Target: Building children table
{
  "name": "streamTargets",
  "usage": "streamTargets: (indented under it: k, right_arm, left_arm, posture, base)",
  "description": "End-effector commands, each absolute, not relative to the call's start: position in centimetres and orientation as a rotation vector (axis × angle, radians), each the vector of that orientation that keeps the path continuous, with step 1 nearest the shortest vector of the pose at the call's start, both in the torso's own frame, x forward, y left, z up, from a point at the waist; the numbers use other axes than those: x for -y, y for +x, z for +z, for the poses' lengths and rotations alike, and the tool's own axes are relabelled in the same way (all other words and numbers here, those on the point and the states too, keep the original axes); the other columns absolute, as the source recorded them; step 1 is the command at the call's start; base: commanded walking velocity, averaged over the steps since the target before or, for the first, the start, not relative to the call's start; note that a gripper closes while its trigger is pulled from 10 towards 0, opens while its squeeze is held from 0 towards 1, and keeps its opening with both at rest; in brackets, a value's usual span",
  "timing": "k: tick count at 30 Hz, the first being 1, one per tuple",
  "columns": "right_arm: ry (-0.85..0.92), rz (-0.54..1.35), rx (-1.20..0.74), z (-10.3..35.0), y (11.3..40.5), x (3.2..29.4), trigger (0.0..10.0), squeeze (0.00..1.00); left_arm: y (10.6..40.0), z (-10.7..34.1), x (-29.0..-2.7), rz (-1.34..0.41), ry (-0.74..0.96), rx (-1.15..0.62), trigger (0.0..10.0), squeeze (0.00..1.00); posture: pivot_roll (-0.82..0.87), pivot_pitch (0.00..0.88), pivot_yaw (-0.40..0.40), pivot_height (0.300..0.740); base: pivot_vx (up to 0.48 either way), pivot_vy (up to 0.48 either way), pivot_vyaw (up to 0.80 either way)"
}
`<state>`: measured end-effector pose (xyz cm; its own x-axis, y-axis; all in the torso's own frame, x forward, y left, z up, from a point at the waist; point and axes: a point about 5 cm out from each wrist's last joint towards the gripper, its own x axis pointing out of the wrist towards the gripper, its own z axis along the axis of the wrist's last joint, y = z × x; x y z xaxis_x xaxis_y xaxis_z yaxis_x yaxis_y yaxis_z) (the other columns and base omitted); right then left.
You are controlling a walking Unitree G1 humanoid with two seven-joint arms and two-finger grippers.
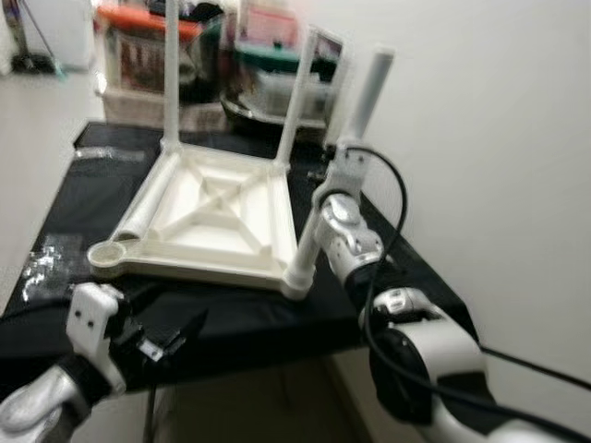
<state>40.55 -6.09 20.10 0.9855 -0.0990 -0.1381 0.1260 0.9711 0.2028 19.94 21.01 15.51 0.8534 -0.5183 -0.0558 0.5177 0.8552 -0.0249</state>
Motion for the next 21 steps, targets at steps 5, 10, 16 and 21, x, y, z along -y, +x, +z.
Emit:
streamTargets:
  k: [5,10,16,21]
  right_arm:
    - [0.190,-0.149,-0.529,11.1,37.6,6.1,10.0,0.00]
    - [0.230,-0.174,-0.539,11.1,37.7,6.4,10.0,0.00]
    - [0.244,-0.183,-0.536,11.1,37.7,6.6,10.0,0.00]
    - [0.266,-0.194,-0.532,11.2,37.9,6.9,10.0,0.00]
  left_arm:
    - [20.4,15.3,-20.6,-0.571,-0.008,-0.063,10.0,0.00]
    - [21.3,15.3,-20.6,-0.545,0.030,-0.031,10.0,0.00]
    - [21.9,15.2,-20.8,-0.494,0.045,-0.011,10.0,0.00]
    - [22.8,15.3,-21.5,-0.390,0.025,0.021,10.0,0.00]
  posture:
    - [0.15,0.000,-0.208,0.740]
    - [0.13,0.000,-0.182,0.740]
    - [0.12,0.000,-0.171,0.740]
    - [0.12,0.000,-0.164,0.740]
  base:
    - [0.000,0.000,0.00]
    - [0.000,0.000,0.00]
    - [0.000,0.000,0.00]
    - [0.000,0.000,0.00]
